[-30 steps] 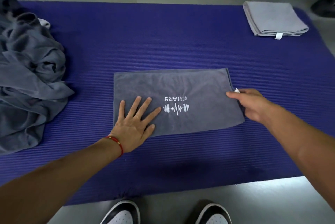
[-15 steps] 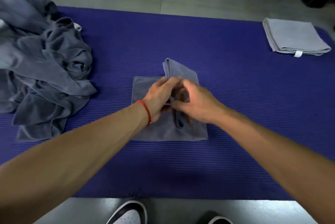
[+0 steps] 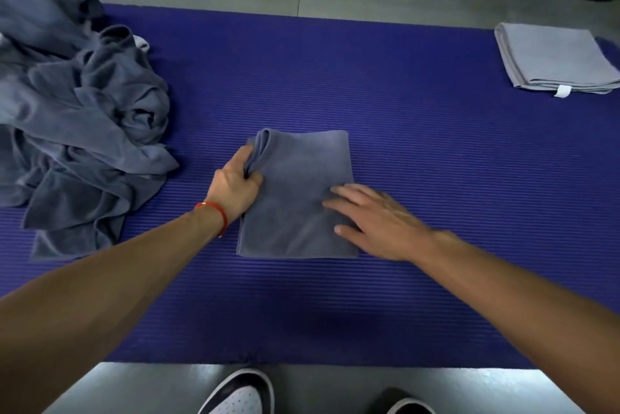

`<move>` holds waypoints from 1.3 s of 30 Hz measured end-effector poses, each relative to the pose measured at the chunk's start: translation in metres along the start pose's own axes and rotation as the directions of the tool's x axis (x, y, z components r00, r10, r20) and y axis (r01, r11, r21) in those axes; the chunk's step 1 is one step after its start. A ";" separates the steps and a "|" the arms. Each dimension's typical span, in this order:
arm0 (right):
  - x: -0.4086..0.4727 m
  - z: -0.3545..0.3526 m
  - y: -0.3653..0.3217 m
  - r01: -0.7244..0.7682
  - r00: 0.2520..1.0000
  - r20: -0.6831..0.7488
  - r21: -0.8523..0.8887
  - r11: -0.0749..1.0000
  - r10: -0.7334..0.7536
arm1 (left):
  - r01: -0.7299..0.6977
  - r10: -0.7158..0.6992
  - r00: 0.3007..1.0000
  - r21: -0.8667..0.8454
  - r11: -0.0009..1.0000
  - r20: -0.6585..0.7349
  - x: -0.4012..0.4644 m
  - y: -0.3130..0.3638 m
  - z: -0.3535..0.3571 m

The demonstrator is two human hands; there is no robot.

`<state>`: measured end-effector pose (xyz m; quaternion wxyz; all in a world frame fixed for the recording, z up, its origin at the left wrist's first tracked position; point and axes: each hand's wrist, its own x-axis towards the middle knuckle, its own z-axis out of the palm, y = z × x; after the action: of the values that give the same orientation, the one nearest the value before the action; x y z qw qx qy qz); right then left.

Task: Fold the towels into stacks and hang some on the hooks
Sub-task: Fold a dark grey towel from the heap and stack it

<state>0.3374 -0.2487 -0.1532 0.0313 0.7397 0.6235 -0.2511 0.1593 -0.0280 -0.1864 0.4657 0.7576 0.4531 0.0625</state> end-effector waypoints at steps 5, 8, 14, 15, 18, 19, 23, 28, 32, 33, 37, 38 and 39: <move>0.042 -0.016 0.014 -0.066 0.993 -0.096 0.022 0.998 0.068 | 0.092 -0.096 0.990 -0.041 0.995 -0.103 0.011 0.006 0.000; 0.063 -0.014 0.023 -0.092 0.995 0.030 0.052 0.994 0.091 | -0.040 0.041 0.985 0.007 0.999 -0.170 0.024 0.013 -0.003; 0.054 0.002 0.007 -0.278 0.941 -0.183 0.052 0.959 0.283 | -0.143 0.178 0.978 0.275 0.951 -0.110 0.037 0.001 -0.006; 0.047 0.007 -0.002 -0.385 0.882 -0.270 0.064 0.921 0.388 | -0.188 0.252 0.960 0.382 0.905 -0.125 0.039 -0.002 -0.003; 0.024 0.025 -0.024 -0.604 0.739 -0.306 0.093 0.791 0.600 | -0.367 0.478 0.878 0.639 0.676 -0.001 0.045 0.006 0.003; 0.017 0.030 -0.029 -0.626 0.732 -0.262 0.105 0.773 0.629 | -0.412 0.468 0.879 0.639 0.649 0.091 0.049 0.014 0.002; 0.002 0.041 -0.045 -0.604 0.729 -0.139 0.330 0.725 0.671 | -0.369 0.199 0.916 0.539 0.757 0.348 0.069 0.048 -0.005; -0.003 0.030 -0.052 -0.439 0.729 -0.042 0.736 0.515 0.683 | -0.346 0.049 0.897 0.627 0.698 0.440 0.083 0.073 -0.018; -0.012 0.009 -0.028 -0.382 0.680 -0.029 0.839 0.388 0.732 | -0.209 -0.120 0.883 0.607 0.766 0.455 0.075 0.081 -0.024; -0.014 0.001 -0.013 -0.356 0.639 -0.079 0.851 0.385 0.765 | -0.139 -0.153 0.864 0.520 0.843 0.479 0.069 0.079 -0.026; -0.012 -0.042 0.057 -0.248 0.380 -0.311 0.873 0.420 0.871 | 0.254 -0.166 0.689 -0.021 0.967 0.706 0.029 0.053 -0.005; -0.009 -0.049 0.071 -0.238 0.367 -0.283 0.892 0.384 0.886 | 0.258 -0.138 0.702 -0.070 0.963 0.699 0.015 0.049 0.007; -0.005 -0.048 0.082 -0.273 0.386 -0.224 0.899 0.343 0.895 | 0.247 -0.119 0.753 -0.110 0.963 0.647 0.004 0.044 0.023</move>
<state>0.4302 -0.2543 -0.1308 -0.4159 0.8959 0.0640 -0.1423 0.2011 -0.0465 -0.1668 0.6647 0.6380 0.3332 -0.2003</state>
